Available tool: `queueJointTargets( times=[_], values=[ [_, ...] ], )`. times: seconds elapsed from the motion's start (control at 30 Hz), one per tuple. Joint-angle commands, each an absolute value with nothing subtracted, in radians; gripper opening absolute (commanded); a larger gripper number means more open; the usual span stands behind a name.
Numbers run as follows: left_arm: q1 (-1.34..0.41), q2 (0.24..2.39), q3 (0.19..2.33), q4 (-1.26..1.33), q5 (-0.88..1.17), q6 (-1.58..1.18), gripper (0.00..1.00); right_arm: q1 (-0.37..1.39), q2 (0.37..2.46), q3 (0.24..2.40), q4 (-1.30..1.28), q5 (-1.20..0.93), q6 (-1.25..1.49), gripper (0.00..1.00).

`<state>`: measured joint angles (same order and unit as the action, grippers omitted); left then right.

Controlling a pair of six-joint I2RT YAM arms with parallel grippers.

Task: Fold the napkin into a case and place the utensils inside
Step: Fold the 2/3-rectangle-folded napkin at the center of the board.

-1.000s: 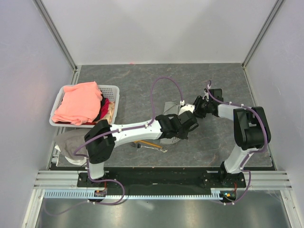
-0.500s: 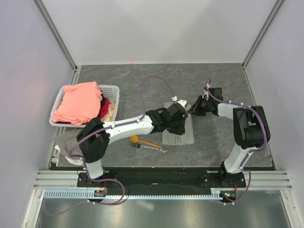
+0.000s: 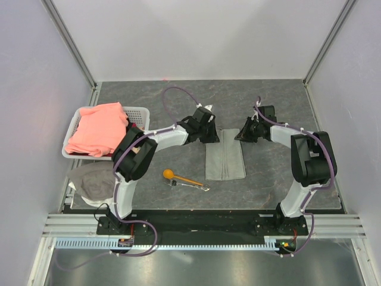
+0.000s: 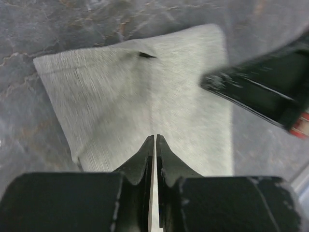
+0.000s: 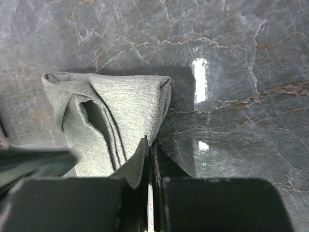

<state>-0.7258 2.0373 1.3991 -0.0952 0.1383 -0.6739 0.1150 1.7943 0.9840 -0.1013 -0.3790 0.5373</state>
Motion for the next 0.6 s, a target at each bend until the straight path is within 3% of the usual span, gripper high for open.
queueJointTargets(
  times=[0.0, 0.57],
  values=[
    [-0.727, 2.118, 1.483, -0.005, 0.140, -0.670, 0.09, 0.144, 1.761, 1.048, -0.169, -0.290, 0.509, 0.00],
    [-0.723, 2.223, 1.434, 0.101, 0.201, -0.802, 0.06, 0.357, 1.741, 1.164, -0.310, 0.015, 0.681, 0.00]
  ],
)
